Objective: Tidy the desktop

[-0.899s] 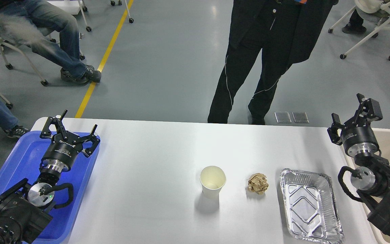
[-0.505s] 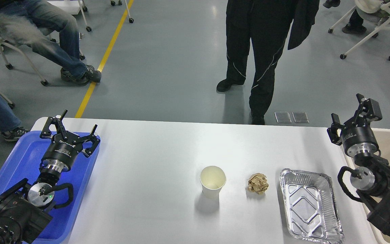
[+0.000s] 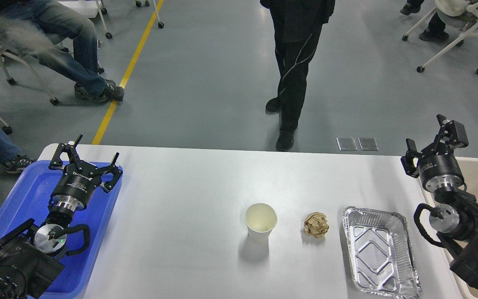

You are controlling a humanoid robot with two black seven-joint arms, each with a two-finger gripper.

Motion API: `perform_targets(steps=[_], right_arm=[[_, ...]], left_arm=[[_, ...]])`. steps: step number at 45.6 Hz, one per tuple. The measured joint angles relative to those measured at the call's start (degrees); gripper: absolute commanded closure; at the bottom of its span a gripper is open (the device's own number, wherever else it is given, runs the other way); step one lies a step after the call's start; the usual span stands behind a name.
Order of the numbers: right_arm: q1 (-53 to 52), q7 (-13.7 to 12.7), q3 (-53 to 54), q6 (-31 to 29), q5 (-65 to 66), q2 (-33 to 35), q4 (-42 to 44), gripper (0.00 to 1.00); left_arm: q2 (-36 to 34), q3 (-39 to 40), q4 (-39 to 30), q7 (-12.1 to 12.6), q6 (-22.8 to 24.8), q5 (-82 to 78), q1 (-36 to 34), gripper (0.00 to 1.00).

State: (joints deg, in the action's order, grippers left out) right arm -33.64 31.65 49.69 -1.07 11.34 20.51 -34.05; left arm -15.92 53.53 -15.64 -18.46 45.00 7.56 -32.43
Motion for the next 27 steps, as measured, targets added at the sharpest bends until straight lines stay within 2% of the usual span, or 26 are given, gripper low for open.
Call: perform_targets(steps=[27], right_arm=[[-0.77, -0.01, -0.07, 0.13, 0.0, -0.31, -0.05, 0.0]], left_arm=[[0.02, 0.0, -0.01, 0.0, 0.0, 0.0, 0.0, 0.0]])
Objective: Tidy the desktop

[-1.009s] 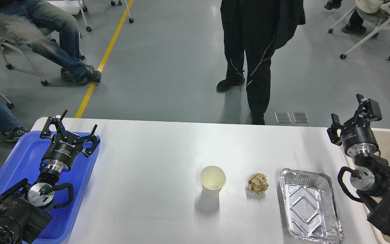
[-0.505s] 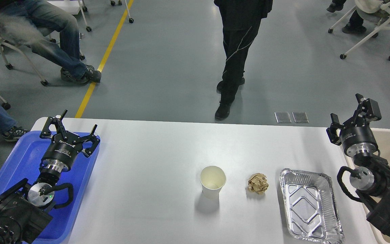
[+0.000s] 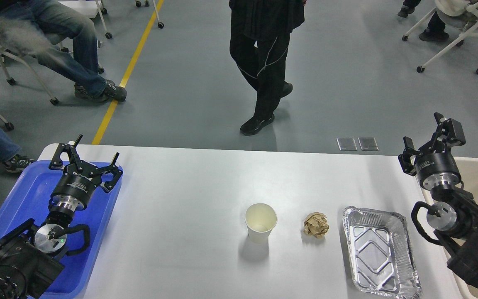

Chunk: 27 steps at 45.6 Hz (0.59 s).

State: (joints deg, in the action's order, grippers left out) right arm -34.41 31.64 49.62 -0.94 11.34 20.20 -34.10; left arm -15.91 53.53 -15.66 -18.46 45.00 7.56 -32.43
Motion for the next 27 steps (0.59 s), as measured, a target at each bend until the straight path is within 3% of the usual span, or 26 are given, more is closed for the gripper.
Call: perform_targets(steps=[15, 27], right_arm=[[-2.21, -0.22, -1.26, 0.16, 0.56, 1.06, 0.02, 0.0], [-7.66, -0.5, -13.16, 0.42, 0.89, 5.4, 0.25, 0.0]], left_arm=[[0.0, 0.0, 0.01, 0.0, 0.0, 0.0, 0.0, 0.0], [0.0, 0.0, 0.0, 0.0, 0.0, 0.0, 0.0, 0.0]])
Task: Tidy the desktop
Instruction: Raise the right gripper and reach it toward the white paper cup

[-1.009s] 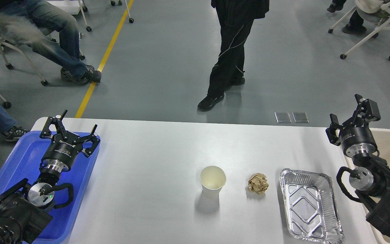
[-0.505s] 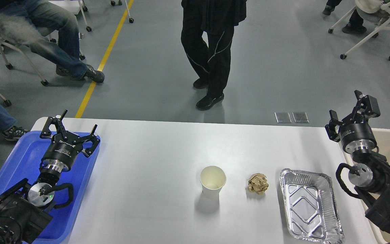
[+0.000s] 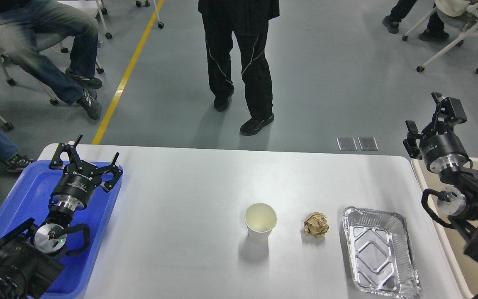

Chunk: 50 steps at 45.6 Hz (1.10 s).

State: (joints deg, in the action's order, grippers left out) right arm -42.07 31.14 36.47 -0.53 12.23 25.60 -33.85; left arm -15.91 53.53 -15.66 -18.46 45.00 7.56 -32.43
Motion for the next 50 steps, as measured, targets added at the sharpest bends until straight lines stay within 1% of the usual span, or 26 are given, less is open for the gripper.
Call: perform_targets(steps=[12, 18, 26, 32, 40, 50], right_arm=[[-10.1, -0.58, -19.09, -0.18, 0.31, 2.36, 3.05, 0.0], [-15.8, -2.0, -30.81, -0.36, 1.03, 2.62, 4.84, 0.0], [-23.12, -4.7, -47.47, -0.6, 3.24, 1.94, 5.78, 0.0], [-27.66, -5.87, -57.35, -0.77, 7.0, 0.86, 5.89, 0.0], [-33.14, -6.51, -65.83, -2.06, 16.57, 0.03, 3.43, 0.0], [-39.89, -6.75, -70.57, -5.47, 30.62, -0.23, -3.59, 0.0]], left_arm=[[-0.01, 0.0, 0.02, 0.0, 0.0, 0.0, 0.0, 0.0], [-0.01, 0.0, 0.02, 0.0, 0.0, 0.0, 0.0, 0.0], [0.0, 0.0, 0.01, 0.0, 0.0, 0.0, 0.0, 0.0], [0.0, 0.0, 0.01, 0.0, 0.0, 0.0, 0.0, 0.0], [0.0, 0.0, 0.0, 0.0, 0.0, 0.0, 0.0, 0.0], [0.0, 0.0, 0.0, 0.0, 0.0, 0.0, 0.0, 0.0]])
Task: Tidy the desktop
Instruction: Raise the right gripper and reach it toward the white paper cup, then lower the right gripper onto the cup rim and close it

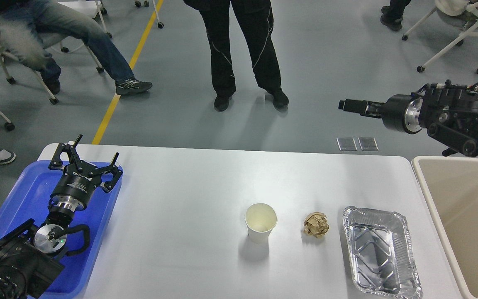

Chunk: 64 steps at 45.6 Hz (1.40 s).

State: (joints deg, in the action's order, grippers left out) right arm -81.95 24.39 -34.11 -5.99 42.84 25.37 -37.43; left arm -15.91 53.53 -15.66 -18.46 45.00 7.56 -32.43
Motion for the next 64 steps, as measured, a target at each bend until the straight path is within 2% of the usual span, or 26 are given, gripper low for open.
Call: perform_targets(steps=[12, 22, 43, 64], right_arm=[[-6.03, 0.01, -4.91, -5.21, 7.79, -1.97, -7.95, 0.0], [-8.09, 0.1, -7.15, -8.05, 9.99, -6.61, -11.39, 0.0], [-7.26, 0.11, -7.54, -9.19, 10.19, -15.2, -12.53, 0.0], [-0.48, 0.05, -7.48, -8.89, 10.35, -20.99, -9.73, 0.0]], left_arm=[[0.0, 0.0, 0.01, 0.0, 0.0, -0.01, 0.0, 0.0], [0.0, 0.0, 0.01, 0.0, 0.0, 0.0, 0.0, 0.0], [0.0, 0.0, -0.01, 0.0, 0.0, 0.0, 0.0, 0.0], [0.0, 0.0, 0.01, 0.0, 0.0, 0.0, 0.0, 0.0]])
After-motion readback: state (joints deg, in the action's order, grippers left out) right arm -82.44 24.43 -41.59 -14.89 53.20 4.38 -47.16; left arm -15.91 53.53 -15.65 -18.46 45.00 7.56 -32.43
